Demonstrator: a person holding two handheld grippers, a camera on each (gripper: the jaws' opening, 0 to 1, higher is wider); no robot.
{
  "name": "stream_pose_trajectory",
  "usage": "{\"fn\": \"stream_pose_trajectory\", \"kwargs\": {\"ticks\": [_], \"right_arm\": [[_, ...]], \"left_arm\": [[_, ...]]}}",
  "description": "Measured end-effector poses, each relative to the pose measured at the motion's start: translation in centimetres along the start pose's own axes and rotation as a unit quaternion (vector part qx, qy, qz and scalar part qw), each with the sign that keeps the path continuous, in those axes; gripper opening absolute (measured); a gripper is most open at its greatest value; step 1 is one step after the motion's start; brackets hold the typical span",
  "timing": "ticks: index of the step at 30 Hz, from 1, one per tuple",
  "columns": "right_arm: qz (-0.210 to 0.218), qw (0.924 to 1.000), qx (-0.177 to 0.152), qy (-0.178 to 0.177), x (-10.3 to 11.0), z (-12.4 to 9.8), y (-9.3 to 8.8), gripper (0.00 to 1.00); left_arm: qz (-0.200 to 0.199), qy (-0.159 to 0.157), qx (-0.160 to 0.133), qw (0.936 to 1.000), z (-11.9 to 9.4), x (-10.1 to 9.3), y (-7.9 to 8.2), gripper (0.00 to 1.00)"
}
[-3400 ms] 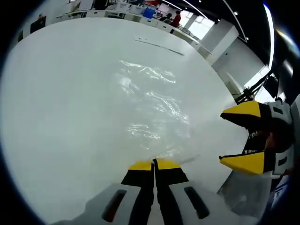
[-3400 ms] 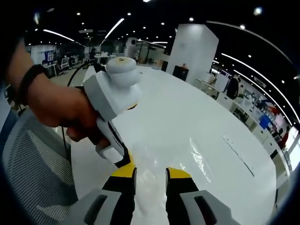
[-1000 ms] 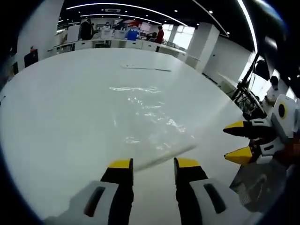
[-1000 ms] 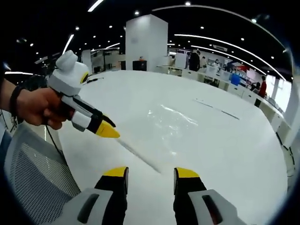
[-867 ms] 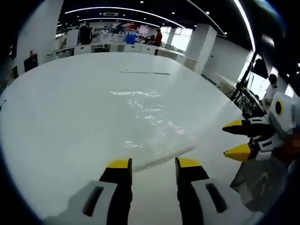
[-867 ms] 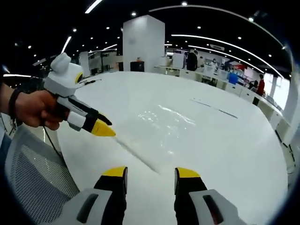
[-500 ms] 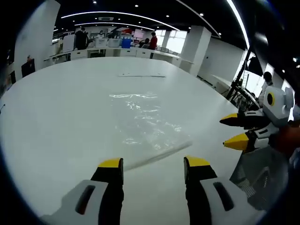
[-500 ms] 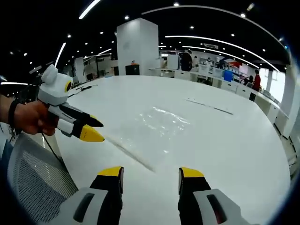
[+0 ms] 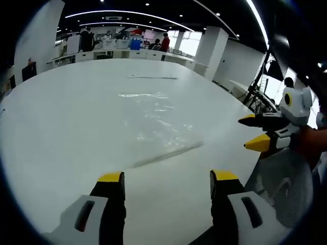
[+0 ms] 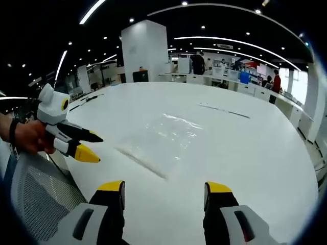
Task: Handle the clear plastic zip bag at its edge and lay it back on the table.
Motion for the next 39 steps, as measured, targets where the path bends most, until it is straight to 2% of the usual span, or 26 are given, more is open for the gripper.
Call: {"fn": "stream_pose_trajectory", "kwargs": {"ticks": [6, 9, 14, 19, 30, 39], "right_arm": [[0.016, 0.9998, 0.009, -0.006, -0.3, -0.1, -1.4, 0.64], [0.026, 0.9995, 0.0, -0.016, -0.5, -0.6, -0.7, 0.66], [0.026, 0.9995, 0.002, -0.018, -0.5, -0.4, -1.0, 0.68], [0.012, 0.9997, -0.001, -0.022, -0.7, -0.5, -0.9, 0.7], [0.025, 0.999, -0.005, -0.036, -0.8, -1.1, -0.9, 0.7], [0.028, 0.9989, -0.003, -0.037, -0.7, -1.1, -1.0, 0.7]], "left_arm": [[0.01, -0.009, 0.012, 0.9998, -0.2, -0.1, -0.7, 0.73], [0.011, -0.011, 0.02, 0.9997, -0.2, -0.2, -1.0, 0.75], [0.008, -0.016, 0.017, 0.9997, -0.1, -0.4, -0.9, 0.76], [-0.004, -0.024, 0.001, 0.9997, -0.3, -0.5, -0.4, 0.78], [0.004, -0.034, 0.027, 0.999, -0.1, -1.2, -1.5, 0.78], [0.001, -0.029, 0.028, 0.9992, -0.3, -0.8, -1.3, 0.79]]}}
Point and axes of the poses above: the point that each gripper's makers call its tool centre point, and the gripper's own axes: z roughly forward along the fingers, x roughly to its left, y roughly out of its top, the point moved 6 cm from there along -z, roughly backward along the fingers, and after that the axes turned 15 degrees about -z, right-handed, at the moved point
